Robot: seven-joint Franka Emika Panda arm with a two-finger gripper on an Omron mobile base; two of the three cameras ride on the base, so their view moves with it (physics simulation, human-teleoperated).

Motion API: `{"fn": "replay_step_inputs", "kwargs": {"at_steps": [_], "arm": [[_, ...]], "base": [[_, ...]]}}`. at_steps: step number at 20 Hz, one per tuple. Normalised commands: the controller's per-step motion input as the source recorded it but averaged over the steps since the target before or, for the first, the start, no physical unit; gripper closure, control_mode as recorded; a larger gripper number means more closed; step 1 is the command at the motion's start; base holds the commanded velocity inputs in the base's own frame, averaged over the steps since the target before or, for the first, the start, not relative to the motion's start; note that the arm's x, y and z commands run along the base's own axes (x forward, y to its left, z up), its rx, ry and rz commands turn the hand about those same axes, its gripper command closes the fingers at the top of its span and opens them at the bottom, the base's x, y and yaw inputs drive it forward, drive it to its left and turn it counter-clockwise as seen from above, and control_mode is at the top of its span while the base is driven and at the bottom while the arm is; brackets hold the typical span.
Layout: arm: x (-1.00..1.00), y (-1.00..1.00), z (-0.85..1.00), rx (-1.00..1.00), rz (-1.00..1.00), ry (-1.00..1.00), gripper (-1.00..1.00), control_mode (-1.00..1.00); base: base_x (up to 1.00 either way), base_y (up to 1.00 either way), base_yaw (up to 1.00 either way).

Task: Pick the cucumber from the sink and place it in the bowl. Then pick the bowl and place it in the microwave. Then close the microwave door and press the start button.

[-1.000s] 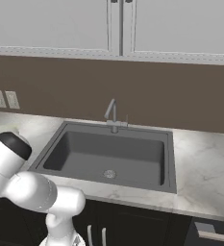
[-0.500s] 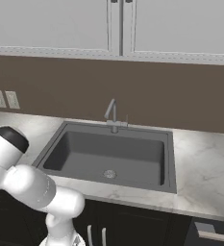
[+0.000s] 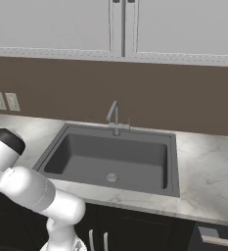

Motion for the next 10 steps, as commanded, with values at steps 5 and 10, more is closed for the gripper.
{"fn": "replay_step_inputs", "kwargs": {"at_steps": [5,10], "arm": [[0.01,0.0,-0.07,0.0,0.0,0.0,1.0,-1.0],[-0.12,-0.13,0.06,0.0,0.01,0.0,1.0,-1.0]], "base": [[0.0,0.0,0.0],[0.0,0.0,0.0]]}}
